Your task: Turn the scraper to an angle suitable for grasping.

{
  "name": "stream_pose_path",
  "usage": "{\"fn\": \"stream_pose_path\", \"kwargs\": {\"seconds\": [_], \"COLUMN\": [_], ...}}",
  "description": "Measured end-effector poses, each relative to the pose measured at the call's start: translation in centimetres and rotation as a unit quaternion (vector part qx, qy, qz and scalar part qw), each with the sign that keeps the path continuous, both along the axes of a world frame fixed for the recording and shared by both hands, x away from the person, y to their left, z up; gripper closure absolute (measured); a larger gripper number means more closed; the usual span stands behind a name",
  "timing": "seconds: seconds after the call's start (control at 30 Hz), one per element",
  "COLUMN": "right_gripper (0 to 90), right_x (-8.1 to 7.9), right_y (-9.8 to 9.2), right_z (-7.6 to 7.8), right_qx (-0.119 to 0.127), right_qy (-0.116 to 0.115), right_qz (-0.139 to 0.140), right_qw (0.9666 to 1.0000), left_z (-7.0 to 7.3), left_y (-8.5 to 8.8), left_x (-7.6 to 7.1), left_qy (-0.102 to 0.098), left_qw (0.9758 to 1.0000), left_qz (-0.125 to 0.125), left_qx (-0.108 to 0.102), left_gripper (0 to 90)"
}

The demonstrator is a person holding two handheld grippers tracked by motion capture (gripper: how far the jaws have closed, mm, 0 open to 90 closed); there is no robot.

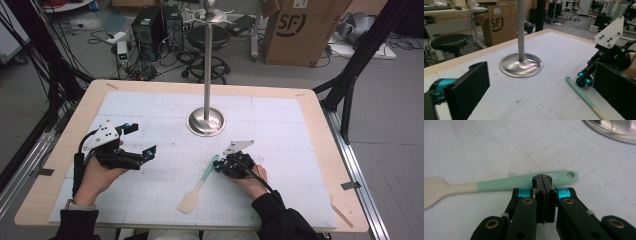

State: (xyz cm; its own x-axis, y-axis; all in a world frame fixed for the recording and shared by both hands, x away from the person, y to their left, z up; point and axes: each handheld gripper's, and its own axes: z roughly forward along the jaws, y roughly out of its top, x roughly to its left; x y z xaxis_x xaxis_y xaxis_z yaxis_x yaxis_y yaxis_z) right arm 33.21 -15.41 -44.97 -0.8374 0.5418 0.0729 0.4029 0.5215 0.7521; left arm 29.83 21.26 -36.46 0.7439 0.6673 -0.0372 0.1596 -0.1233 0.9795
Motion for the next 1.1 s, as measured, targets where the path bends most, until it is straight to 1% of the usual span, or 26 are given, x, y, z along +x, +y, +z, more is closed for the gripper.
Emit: {"fn": "stream_pose_path", "kwargs": {"seconds": [0.1,0.13,0.17,0.2,0.27,0.33,0.37,0.43,0.47,0.53,0.57,0.67,0.77,0.8,0.87,0.97,1.03,1.1], "right_gripper": [90.0,90.0,90.0,90.0,90.0,90.0,90.0,90.0,90.0,90.0,90.0,90.0,90.0,90.0,90.0,90.0,90.0,90.0], "right_x": [0.0,-0.2,-0.6,-1.1,-1.9,-2.5,-2.7,-3.1,-3.3,-3.7,-3.9,-4.5,-5.2,-5.4,-5.6,-5.9,-6.0,-6.1], "right_y": [0.1,0.2,0.5,0.7,1.2,1.9,2.3,3.2,3.6,4.6,5.1,6.6,8.0,8.4,8.9,9.6,9.6,9.5], "right_z": [0.0,0.0,0.2,0.5,1.1,1.3,1.3,1.0,0.8,0.6,0.5,0.3,0.0,0.0,0.0,0.1,0.1,0.2], "right_qx": [0.004,0.0,0.005,0.017,0.037,0.044,0.044,0.038,0.035,0.035,0.035,0.03,0.018,0.015,0.013,0.004,0.0,-0.002], "right_qy": [0.0,-0.009,-0.012,-0.017,-0.02,-0.023,-0.015,-0.003,-0.002,0.011,0.009,0.024,0.047,0.041,0.039,0.035,0.027,0.032], "right_qz": [-0.002,0.001,0.013,0.024,0.036,0.052,0.061,0.081,0.091,0.103,0.114,0.141,0.166,0.167,0.174,0.169,0.17,0.169], "right_qw": [1.0,1.0,0.9998,0.9994,0.9985,0.9974,0.997,0.996,0.9952,0.994,0.9928,0.9893,0.9848,0.9849,0.984,0.985,0.9851,0.9851], "left_z": [-0.1,-0.1,-0.1,-0.1,-0.1,0.0,0.0,0.1,0.1,0.1,0.0,0.0,0.0,0.0,0.0,0.1,0.0,0.0], "left_y": [-0.1,0.0,0.0,0.0,0.1,0.1,0.1,0.1,0.1,0.1,0.1,0.1,0.1,0.1,0.2,0.2,0.2,0.1], "left_x": [0.0,0.1,0.1,0.1,0.1,0.0,0.0,-0.1,-0.1,0.0,0.0,0.0,0.0,0.0,-0.1,-0.1,-0.1,0.0], "left_qy": [0.001,0.001,0.002,0.003,0.001,0.001,-0.001,-0.002,-0.003,-0.001,-0.001,0.001,0.001,0.001,0.0,-0.001,0.001,0.002], "left_qw": [1.0,1.0,1.0,1.0,1.0,1.0,1.0,1.0,1.0,1.0,1.0,1.0,1.0,1.0,1.0,1.0,1.0,1.0], "left_qz": [-0.002,-0.003,-0.002,-0.002,-0.003,-0.002,-0.002,-0.003,-0.003,-0.002,-0.001,-0.001,-0.002,-0.002,-0.001,-0.001,0.0,-0.001], "left_qx": [0.0,0.002,0.002,0.001,0.0,-0.002,-0.003,-0.003,-0.004,-0.002,-0.002,0.0,-0.001,-0.001,-0.003,-0.003,-0.002,0.002], "left_gripper": [1.7,1.7,1.7,1.7,1.7,1.7,1.7,1.7,1.7,1.7,1.7,1.7,1.7,1.7,1.7,1.7,1.7,1.7]}}
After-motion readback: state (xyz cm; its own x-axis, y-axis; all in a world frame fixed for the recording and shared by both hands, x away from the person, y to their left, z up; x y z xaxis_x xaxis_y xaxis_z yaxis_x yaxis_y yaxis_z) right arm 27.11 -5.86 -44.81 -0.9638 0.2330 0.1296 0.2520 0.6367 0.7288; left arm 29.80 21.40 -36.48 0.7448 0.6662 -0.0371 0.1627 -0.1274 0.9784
